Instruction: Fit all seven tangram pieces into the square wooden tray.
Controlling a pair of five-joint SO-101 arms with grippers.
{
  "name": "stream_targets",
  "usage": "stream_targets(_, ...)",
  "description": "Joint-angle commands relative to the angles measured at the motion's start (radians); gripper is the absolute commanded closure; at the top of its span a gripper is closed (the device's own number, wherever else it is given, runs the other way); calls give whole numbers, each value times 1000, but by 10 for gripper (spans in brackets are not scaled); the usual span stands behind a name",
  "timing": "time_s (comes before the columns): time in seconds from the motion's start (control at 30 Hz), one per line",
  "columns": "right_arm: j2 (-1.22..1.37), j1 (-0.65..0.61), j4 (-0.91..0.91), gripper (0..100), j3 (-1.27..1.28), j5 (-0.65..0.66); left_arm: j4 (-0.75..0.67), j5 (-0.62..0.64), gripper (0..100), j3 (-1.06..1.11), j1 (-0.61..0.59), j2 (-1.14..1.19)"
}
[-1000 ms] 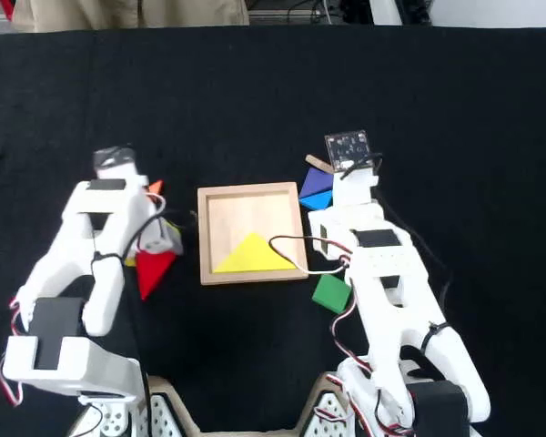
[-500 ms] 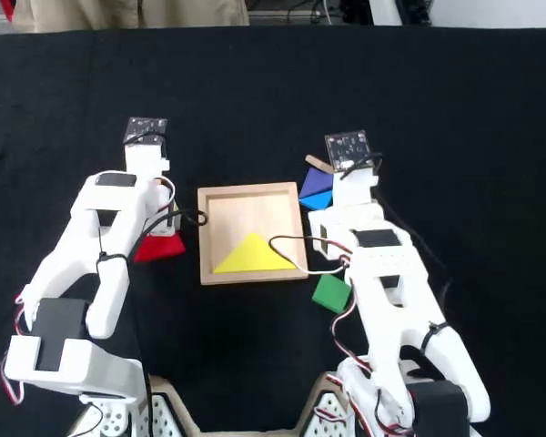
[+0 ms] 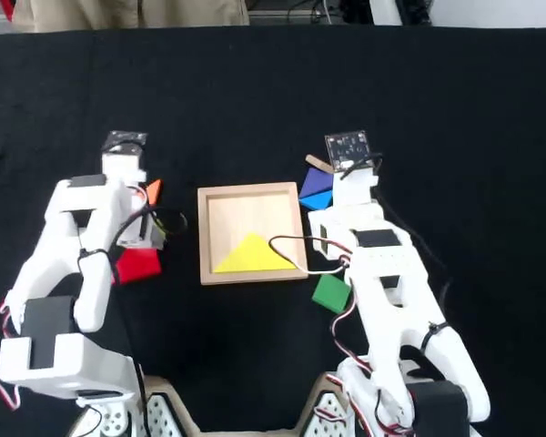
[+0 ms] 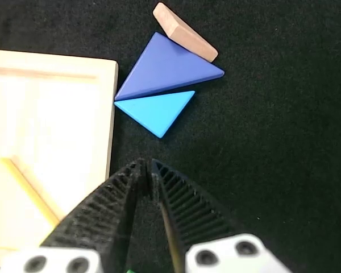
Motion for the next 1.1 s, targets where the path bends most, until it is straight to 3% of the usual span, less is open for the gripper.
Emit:
stream_targets(0.0, 10, -14, -20, 987, -7, 0, 51, -14, 751, -47, -33, -17)
stream_targets(0.4, 10, -14, -20, 987, -7, 0, 430, -244, 755, -306, -25, -18)
stream_targets(0.5, 10, -14, -20, 987, -8, 0, 411, -261, 755, -280, -25, -51)
stream_targets(0.73, 10, -14, -20, 987, -8, 0, 176, -261, 755, 33, -18, -322)
stream_targets(0.87, 10, -14, -20, 987, -8, 0, 170, -255, 755, 125, -10, -397)
stream_targets(1.07, 10, -14, -20, 987, -7, 0, 206, -259, 750, 85, -12, -282)
